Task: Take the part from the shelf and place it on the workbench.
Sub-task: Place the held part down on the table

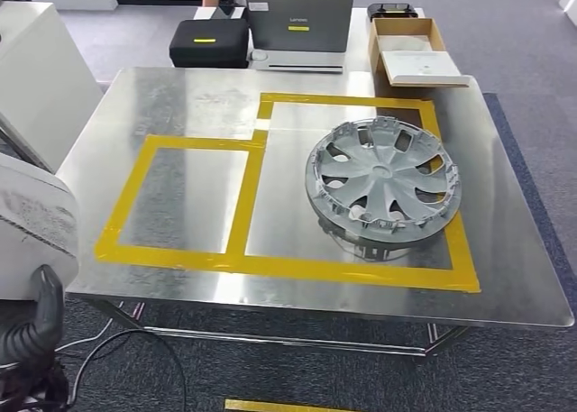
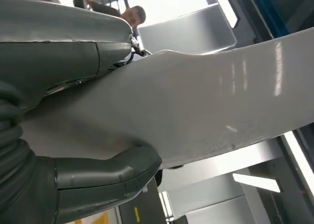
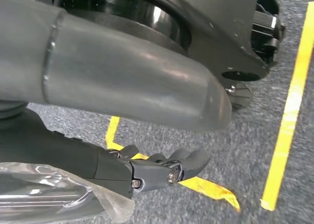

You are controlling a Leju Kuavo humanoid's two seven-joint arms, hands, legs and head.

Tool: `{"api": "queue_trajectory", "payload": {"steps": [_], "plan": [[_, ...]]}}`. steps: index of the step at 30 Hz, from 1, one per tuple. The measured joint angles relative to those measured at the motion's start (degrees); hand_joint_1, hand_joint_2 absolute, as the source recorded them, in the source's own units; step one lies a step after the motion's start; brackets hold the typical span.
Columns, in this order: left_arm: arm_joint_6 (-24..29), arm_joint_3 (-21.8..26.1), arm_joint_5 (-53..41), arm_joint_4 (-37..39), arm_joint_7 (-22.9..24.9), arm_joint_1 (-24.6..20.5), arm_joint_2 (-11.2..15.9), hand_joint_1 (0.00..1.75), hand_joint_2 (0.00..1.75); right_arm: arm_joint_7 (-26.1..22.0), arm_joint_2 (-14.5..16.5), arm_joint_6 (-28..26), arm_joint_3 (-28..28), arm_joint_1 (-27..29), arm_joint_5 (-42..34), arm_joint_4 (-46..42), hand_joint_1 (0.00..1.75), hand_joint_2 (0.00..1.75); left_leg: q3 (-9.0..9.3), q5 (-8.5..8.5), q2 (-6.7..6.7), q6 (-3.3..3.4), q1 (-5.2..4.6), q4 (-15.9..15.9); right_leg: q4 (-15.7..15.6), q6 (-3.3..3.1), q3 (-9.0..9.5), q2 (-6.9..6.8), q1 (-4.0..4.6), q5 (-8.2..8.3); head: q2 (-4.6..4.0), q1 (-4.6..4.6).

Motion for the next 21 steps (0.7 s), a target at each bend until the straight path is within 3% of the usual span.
{"api": "queue_trajectory", "payload": {"steps": [1,5,7,9,10,11,12,14,15,17,19,21], "plan": [[0.84,0.24,-1.86,0.07,0.28,-0.95,0.63,1.75,1.75,-0.2,-0.01,0.02,0.01,0.0,0.15,0.0,0.0,0.0,0.48,0.27,-0.04,0.17,-0.1,-1.56,0.04,0.27,-0.14,-0.04,0.08,-0.03,0.0,0.05],[3.09,1.54,-7.52,1.11,2.41,-5.39,3.54,1.75,1.75,-0.65,-0.03,0.14,0.03,-0.02,0.74,0.0,0.0,0.0,0.48,0.43,-0.09,1.17,0.0,-2.57,0.82,1.39,-0.91,-0.17,0.05,-0.57,0.0,0.22],[3.21,1.95,-7.93,1.69,2.84,-6.99,4.43,1.75,1.75,-0.69,-0.05,0.15,0.04,-0.03,0.79,0.0,0.0,0.0,0.55,0.61,0.07,1.64,0.2,-2.86,5.49,1.85,-3.3,-0.14,-0.03,-3.24,0.0,0.44],[3.36,2.15,-8.05,2.2,2.97,-7.78,5.01,1.75,1.75,-0.7,-0.08,0.15,0.04,0.08,0.8,0.0,0.0,0.0,0.49,0.59,0.19,1.81,0.18,-2.85,13.11,2.15,-7.09,-0.16,-0.08,-6.47,0.0,0.59],[3.42,2.2,-8.11,2.5,2.99,-8.0,5.18,1.75,1.75,-0.7,-0.1,0.15,0.04,0.16,0.8,0.0,0.0,0.0,0.49,0.58,0.23,1.82,0.17,-2.84,15.79,2.23,-8.53,-0.16,-0.09,-7.04,0.0,0.58],[3.46,2.24,-8.19,2.79,2.99,-8.18,5.31,1.75,1.75,-0.7,-0.14,0.15,0.04,0.22,0.8,0.0,0.0,0.0,0.53,0.56,0.22,1.83,0.17,-2.83,16.34,2.26,-8.99,-0.16,-0.08,-6.42,0.0,0.62],[3.54,2.26,-8.39,3.08,3.01,-8.34,5.41,1.75,1.75,-0.67,-0.17,0.15,0.04,0.24,0.81,0.0,0.0,0.0,0.61,0.52,0.2,1.8,0.17,-2.82,14.56,2.2,-8.3,-0.17,-0.08,-4.74,0.0,0.62],[3.96,2.33,-9.44,3.61,3.35,-8.97,5.71,1.75,1.75,-0.46,-0.23,0.07,0.04,0.16,0.91,0.0,0.0,0.0,0.79,0.39,0.16,1.61,0.1,-2.78,6.63,1.9,-4.69,-0.2,-0.04,-0.54,0.0,0.62],[4.22,2.4,-10.28,4.05,3.81,-9.69,6.01,1.75,1.75,-0.25,-0.23,0.0,0.06,0.07,1.02,0.0,0.0,0.0,0.76,0.29,0.1,1.42,-0.01,-2.68,3.12,1.67,-2.95,-0.2,-0.02,0.57,0.0,0.6],[4.32,2.57,-12.17,5.86,5.47,-12.1,6.97,1.75,1.75,0.26,-0.22,-0.03,0.13,-0.08,1.28,0.01,0.0,0.0,0.58,0.32,-0.02,0.85,-0.19,-2.63,0.19,1.18,-1.47,-0.19,0.09,0.84,0.0,0.55],[3.83,2.74,-14.33,9.11,7.41,-14.87,8.59,1.75,1.75,0.6,-0.22,0.41,0.22,-0.13,1.63,0.02,0.0,0.0,0.53,0.39,-0.06,0.21,-0.14,-2.73,-0.16,0.54,-1.3,-0.17,0.03,1.02,0.0,0.52],[3.8,3.12,-17.16,13.46,8.7,-17.64,10.64,1.75,1.75,0.67,-0.22,1.16,0.31,-0.16,1.89,0.02,0.0,0.0,-0.15,-0.84,-0.03,-0.42,-0.04,-0.97,-0.5,-0.16,-1.1,-0.16,-0.18,1.31,0.0,0.4]]}}
